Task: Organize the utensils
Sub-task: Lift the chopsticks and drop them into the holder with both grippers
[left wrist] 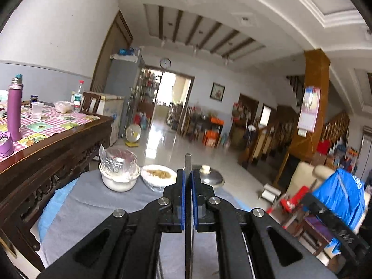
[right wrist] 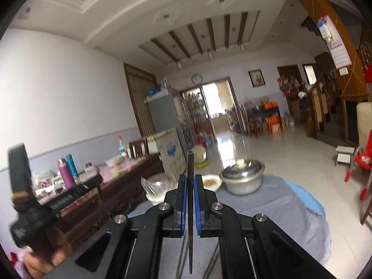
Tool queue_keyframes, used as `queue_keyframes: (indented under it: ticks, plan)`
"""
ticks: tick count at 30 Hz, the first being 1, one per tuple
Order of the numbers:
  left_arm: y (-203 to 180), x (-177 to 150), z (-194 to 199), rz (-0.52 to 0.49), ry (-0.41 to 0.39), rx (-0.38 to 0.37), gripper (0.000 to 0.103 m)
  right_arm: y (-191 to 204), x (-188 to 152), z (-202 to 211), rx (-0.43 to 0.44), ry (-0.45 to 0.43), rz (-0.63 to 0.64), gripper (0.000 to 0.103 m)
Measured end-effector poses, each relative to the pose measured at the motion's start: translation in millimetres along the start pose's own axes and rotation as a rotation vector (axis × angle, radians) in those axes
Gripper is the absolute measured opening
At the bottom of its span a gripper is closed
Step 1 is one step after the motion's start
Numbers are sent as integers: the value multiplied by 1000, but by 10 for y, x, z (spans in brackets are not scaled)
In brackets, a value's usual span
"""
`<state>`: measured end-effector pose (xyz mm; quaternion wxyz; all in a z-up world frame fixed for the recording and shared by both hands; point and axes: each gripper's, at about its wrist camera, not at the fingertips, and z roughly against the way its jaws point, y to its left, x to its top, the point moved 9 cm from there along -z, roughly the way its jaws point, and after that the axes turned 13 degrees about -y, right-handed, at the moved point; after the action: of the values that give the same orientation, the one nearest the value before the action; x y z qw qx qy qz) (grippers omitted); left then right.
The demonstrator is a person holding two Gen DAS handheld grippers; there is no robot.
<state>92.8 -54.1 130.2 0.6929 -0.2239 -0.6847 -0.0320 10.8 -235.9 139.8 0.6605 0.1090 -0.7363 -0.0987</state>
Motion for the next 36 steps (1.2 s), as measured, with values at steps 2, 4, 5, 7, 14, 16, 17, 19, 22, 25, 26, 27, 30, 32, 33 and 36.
queue_keyframes:
  ticks: [2,4,5,7,14,16,17,19,22,25,26,27,30,32,33,36]
  plan:
    - [-31,1,65,10,-27,2,5,41,94,108,17,-14,-12,7]
    - [-74,-19,106,10,-58,6,5,74,133,202,31,-14,-26,7]
    - [-85,-39,120,8,-67,6,5,88,136,258,38,-11,-33,7]
    - [-116,-101,137,7,-75,8,5,108,104,335,45,0,-32,7]
    - [-76,-408,241,-24,-95,55,5,239,-303,396,65,85,13,7]
    - [-39,-516,251,-24,-91,70,5,295,-423,418,67,110,29,7]
    - [-16,-575,258,-22,-88,77,5,318,-470,431,68,119,38,7]
    - [25,-682,263,-13,-92,78,5,336,-560,453,72,136,48,7]
    - [44,-818,317,-11,-99,76,5,334,-710,491,67,163,68,7]
    - [64,-898,364,-22,-107,72,5,310,-850,506,58,211,66,7]
    - [57,-930,393,-31,-101,67,5,299,-878,523,55,218,65,7]
    - [49,-949,409,-40,-92,68,5,292,-903,542,53,226,65,7]
    - [51,-1008,468,-29,-60,42,5,303,-947,583,59,243,66,9]
    - [68,-1042,498,-18,-30,30,5,300,-969,609,60,256,60,9]
    - [90,-1051,528,-17,-22,28,5,294,-986,623,64,269,48,9]
    - [112,-1043,665,-8,-10,23,15,282,-974,665,69,271,21,10]
